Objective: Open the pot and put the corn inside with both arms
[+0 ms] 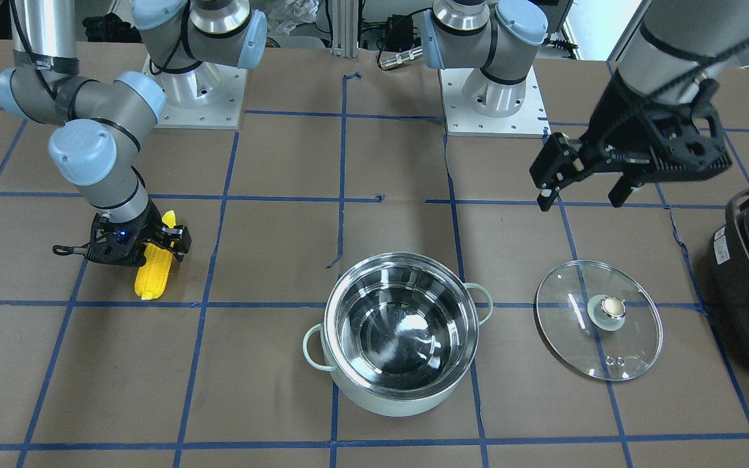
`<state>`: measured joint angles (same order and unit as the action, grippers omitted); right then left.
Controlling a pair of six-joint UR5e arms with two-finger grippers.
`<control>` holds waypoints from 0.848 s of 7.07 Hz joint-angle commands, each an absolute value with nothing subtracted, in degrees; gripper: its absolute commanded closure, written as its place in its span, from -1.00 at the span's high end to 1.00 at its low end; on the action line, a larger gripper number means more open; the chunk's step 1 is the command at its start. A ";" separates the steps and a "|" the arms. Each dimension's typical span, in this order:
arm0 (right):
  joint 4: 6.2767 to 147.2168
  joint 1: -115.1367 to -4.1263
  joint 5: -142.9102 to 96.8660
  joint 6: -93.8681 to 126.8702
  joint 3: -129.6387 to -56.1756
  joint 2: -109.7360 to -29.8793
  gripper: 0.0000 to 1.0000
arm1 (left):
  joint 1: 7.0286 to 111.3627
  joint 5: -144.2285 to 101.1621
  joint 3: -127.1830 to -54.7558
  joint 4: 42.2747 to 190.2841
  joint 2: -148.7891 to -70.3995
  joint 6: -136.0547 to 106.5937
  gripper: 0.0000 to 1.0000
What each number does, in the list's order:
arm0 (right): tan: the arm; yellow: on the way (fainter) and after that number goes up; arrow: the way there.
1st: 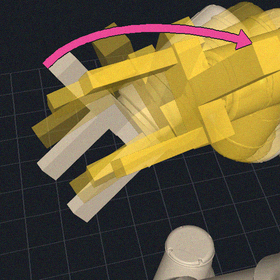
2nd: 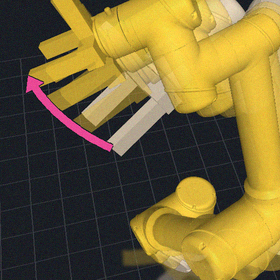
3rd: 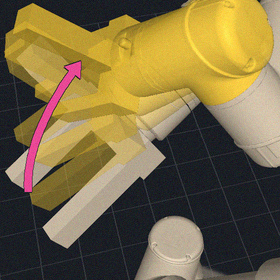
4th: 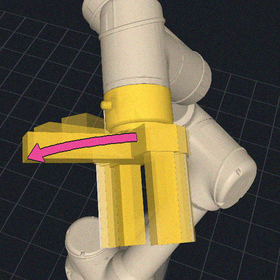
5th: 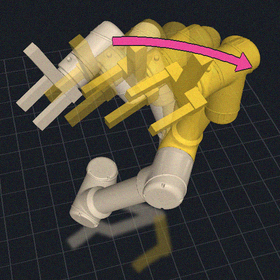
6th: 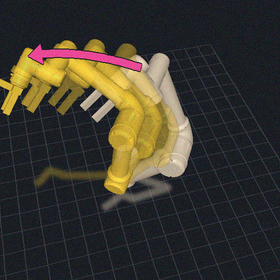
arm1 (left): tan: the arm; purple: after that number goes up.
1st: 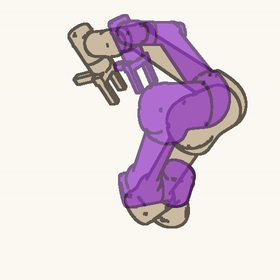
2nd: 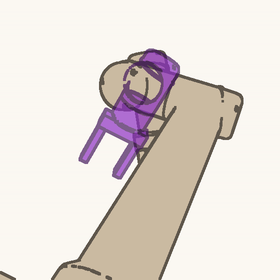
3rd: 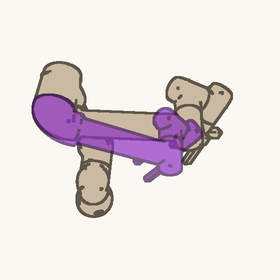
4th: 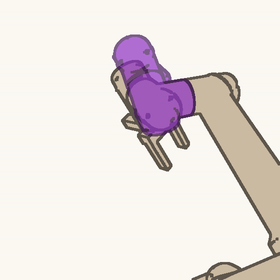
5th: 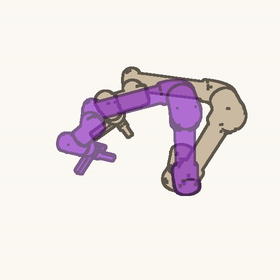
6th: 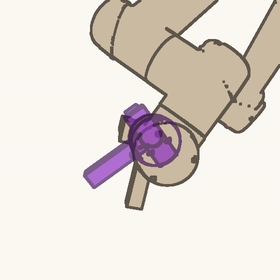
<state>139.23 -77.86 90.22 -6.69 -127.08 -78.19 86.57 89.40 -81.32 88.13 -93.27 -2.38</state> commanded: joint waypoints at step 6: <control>130.36 -85.56 90.44 -6.86 -111.84 -78.40 -1.00 | 90.80 90.44 -85.52 88.24 -87.80 -5.71 1.00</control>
<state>132.65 -80.91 90.78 -7.06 -116.86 -78.76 92.06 90.66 -85.34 88.70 -87.84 -5.80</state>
